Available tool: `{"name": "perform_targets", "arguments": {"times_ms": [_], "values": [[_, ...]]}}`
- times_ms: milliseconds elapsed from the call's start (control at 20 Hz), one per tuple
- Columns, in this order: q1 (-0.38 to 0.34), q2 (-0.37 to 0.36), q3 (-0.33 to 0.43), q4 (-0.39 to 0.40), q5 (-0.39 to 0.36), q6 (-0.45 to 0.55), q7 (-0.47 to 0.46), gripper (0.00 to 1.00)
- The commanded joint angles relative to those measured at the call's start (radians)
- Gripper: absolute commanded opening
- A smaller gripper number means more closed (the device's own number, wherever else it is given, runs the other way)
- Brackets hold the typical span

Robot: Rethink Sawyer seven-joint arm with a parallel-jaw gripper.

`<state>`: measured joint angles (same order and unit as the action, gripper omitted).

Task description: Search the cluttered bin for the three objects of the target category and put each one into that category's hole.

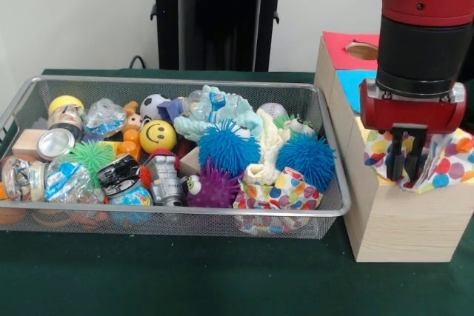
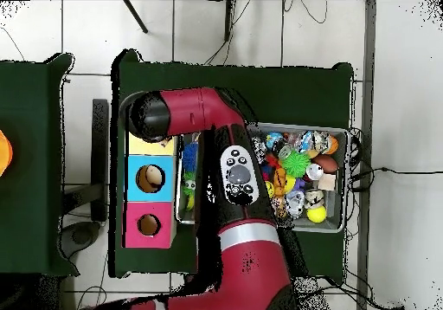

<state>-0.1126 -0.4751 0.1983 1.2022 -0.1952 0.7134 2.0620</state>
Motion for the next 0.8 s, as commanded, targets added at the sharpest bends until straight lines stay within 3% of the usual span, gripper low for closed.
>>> {"name": "perform_targets", "arguments": {"times_ms": [50, 350, 800], "values": [[-0.046, 0.119, 0.003, 0.008, -0.067, -0.022, -0.043, 0.0], [-0.03, 0.038, -0.003, 0.089, -0.044, 0.005, -0.006, 0.0], [-0.024, -0.059, -0.008, 0.245, -0.033, -0.042, 0.034, 0.0]]}}
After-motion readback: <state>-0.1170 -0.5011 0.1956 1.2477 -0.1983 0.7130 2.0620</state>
